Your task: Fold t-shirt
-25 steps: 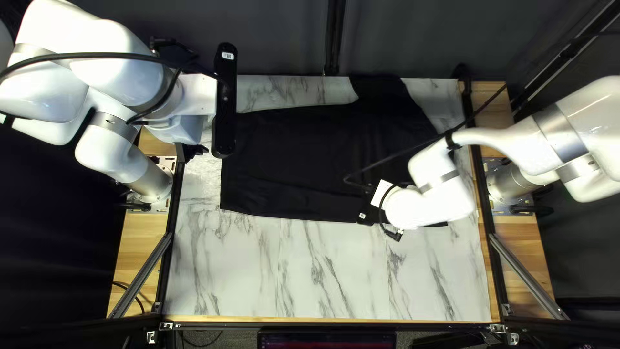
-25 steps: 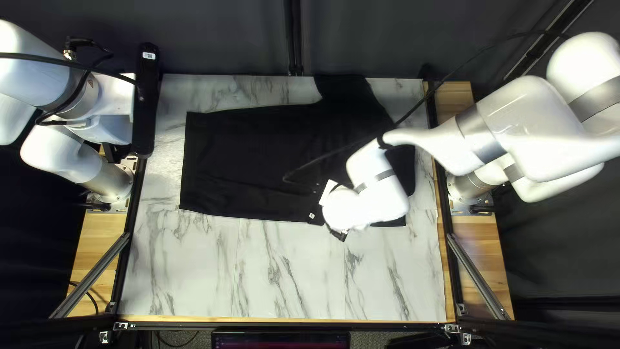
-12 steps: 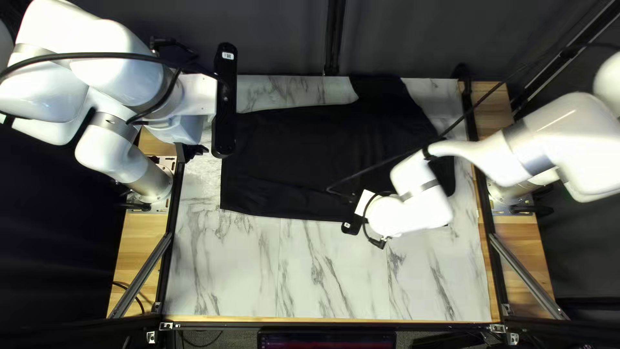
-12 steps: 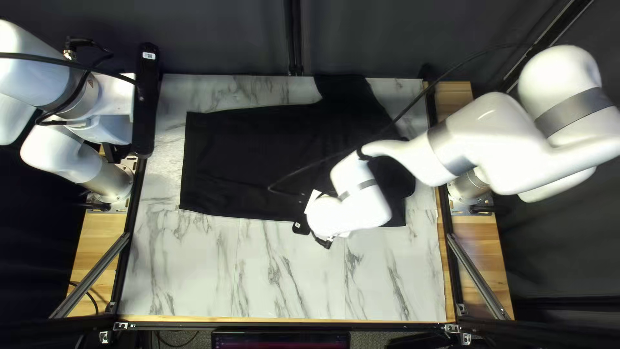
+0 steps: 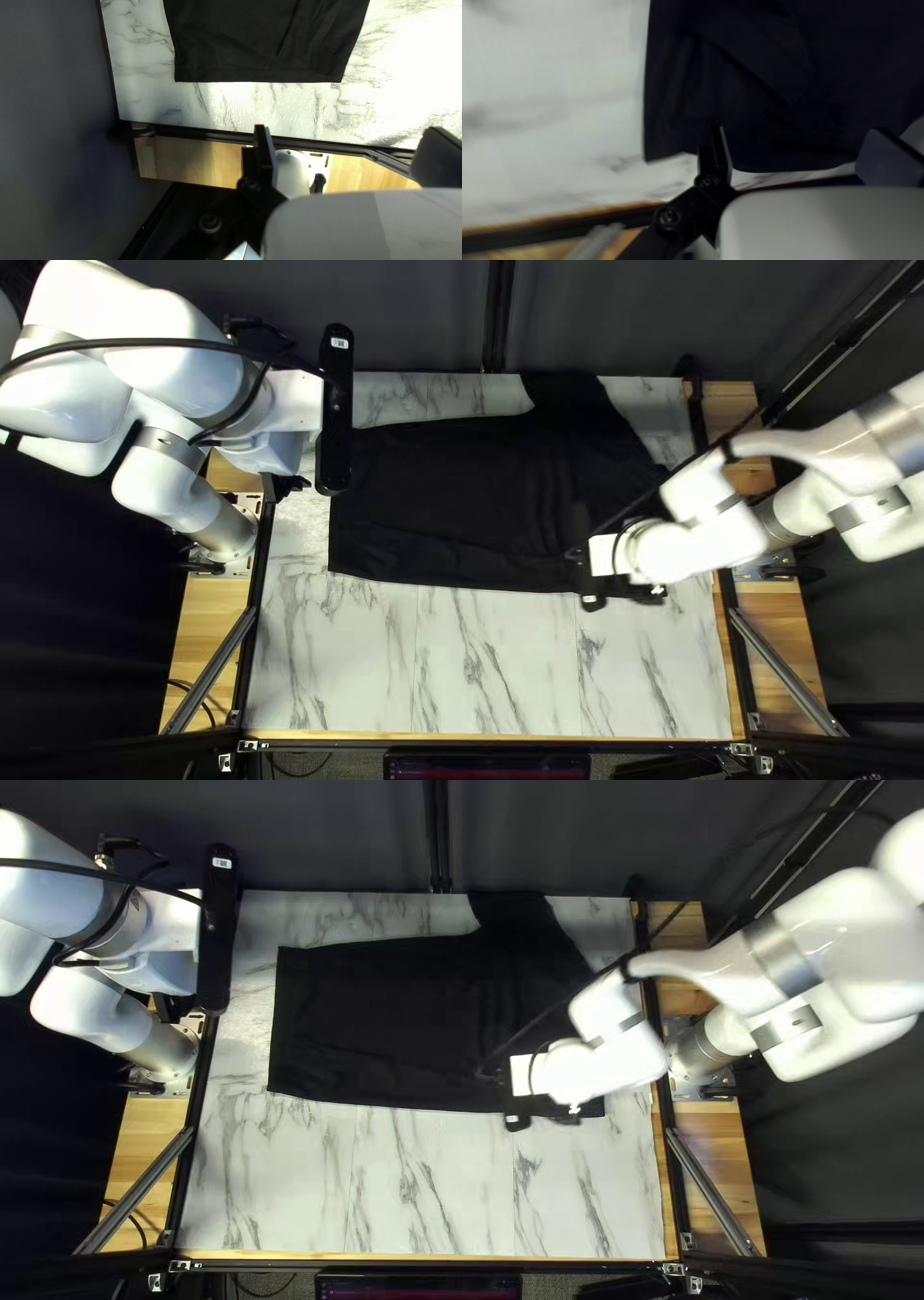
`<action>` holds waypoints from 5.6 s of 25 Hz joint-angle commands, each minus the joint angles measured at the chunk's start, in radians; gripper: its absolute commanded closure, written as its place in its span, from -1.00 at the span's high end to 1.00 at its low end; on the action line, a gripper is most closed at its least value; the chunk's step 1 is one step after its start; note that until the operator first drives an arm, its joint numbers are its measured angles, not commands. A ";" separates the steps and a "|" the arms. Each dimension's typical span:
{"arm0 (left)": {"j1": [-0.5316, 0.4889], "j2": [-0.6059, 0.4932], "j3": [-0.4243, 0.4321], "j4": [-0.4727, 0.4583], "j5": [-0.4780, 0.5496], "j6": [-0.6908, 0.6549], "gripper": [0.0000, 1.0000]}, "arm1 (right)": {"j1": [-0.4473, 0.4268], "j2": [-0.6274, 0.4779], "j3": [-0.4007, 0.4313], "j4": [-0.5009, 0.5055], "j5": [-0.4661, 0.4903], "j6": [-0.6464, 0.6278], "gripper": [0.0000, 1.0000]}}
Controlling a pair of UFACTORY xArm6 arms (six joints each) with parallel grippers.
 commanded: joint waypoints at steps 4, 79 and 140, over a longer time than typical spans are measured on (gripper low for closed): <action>0.000 0.000 0.000 0.000 0.000 0.000 1.00 | -0.087 0.007 0.038 0.030 -0.066 -0.259 1.00; 0.000 0.000 0.000 0.000 0.000 0.000 1.00 | 0.175 0.223 -0.108 0.283 -0.072 0.020 0.17; 0.000 0.000 0.000 0.000 0.000 0.000 1.00 | -0.163 0.409 -0.170 0.062 -0.602 -0.304 1.00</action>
